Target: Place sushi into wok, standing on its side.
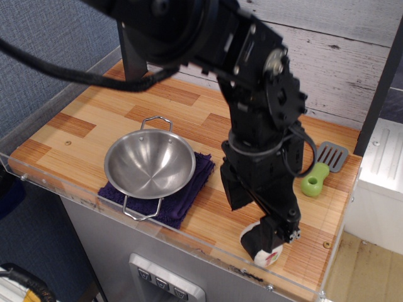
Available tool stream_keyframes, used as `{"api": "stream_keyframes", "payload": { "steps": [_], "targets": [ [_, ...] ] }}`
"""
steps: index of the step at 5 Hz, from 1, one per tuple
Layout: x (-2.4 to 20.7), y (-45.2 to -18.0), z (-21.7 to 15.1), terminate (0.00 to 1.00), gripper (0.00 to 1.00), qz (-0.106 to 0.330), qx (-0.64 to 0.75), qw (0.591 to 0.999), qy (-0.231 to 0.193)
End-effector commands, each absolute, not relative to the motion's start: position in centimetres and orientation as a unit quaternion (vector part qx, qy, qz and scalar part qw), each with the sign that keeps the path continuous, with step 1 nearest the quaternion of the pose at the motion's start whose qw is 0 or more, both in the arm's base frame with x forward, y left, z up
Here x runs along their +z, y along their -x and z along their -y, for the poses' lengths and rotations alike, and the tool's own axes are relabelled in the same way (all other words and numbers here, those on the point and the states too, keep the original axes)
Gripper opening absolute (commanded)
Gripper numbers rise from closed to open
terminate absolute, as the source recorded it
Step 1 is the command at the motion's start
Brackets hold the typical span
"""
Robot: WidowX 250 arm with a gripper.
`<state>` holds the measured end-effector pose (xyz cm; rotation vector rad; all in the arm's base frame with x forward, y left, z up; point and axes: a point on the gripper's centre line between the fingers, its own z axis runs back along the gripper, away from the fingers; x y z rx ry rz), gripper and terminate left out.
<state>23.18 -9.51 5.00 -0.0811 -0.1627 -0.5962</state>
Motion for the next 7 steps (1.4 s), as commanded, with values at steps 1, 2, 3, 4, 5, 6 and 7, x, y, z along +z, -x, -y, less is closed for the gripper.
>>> {"api": "stream_keyframes", "payload": {
  "steps": [1,2,3,4,5,6,7],
  "targets": [
    [3.8,-23.0,10.1,0.0,1.0,0.086,-0.304,0.948,0.042],
    [2.8,-23.0,10.5,0.0,1.0,0.082,-0.308,0.947,0.04],
    [2.3,-22.5,10.2,0.0,0.0,0.079,-0.309,0.947,0.034],
    [2.3,-22.2,9.8,0.0,0.0,0.082,-0.306,0.948,0.036],
    [2.5,-22.1,9.4,0.0,0.0,0.086,-0.303,0.948,0.041],
    [3.2,-22.4,9.4,0.0,0.0,0.091,-0.306,0.947,0.045],
    [4.7,-22.9,9.3,0.0,0.0,0.098,-0.303,0.947,0.046]
  ]
}}
